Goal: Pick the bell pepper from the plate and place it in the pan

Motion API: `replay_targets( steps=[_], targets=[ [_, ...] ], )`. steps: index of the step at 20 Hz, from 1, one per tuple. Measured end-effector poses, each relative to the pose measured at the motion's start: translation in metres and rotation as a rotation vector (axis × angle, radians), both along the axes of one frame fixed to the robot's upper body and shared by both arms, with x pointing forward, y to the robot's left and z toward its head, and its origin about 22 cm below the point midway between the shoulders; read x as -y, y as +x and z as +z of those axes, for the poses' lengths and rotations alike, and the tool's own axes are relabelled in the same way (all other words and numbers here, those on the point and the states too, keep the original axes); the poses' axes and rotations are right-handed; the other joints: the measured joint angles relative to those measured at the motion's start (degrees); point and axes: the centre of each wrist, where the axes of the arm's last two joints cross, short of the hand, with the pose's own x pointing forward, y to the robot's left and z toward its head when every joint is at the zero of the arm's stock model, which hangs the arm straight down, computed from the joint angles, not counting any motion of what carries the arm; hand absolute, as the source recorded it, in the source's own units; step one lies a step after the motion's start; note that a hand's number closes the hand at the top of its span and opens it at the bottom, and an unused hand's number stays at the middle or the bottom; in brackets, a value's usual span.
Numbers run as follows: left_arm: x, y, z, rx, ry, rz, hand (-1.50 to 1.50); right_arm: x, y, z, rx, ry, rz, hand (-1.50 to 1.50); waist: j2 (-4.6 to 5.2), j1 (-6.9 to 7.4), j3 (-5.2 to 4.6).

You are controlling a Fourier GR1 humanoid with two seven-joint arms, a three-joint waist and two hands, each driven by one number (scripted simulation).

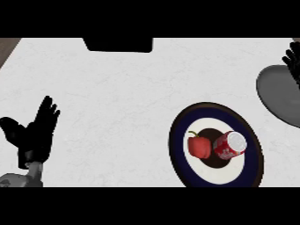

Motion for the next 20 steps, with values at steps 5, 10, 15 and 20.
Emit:
replay_targets(
  steps=[5,10,15,20],
  targets=[
    [0.002,0.016,0.032,0.145,0.088,-0.075,0.00,-0.046,0.001,-0.012,-0.092,-0.063,0.298,1.50,1.26,0.21,0.59],
    [0.003,0.032,0.050,0.233,0.154,-0.150,0.00,-0.078,-0.015,-0.031,-0.035,-0.236,0.451,-1.50,1.54,-1.25,0.76],
    [-0.001,0.035,0.046,0.244,0.175,-0.160,0.00,-0.049,-0.042,-0.016,0.178,-0.397,0.384,-1.50,1.33,-2.93,0.78],
    [-0.007,0.040,0.052,0.255,0.179,-0.174,0.00,-0.035,-0.065,0.036,0.209,-0.576,0.405,-1.50,1.22,-2.95,0.70]
  ],
)
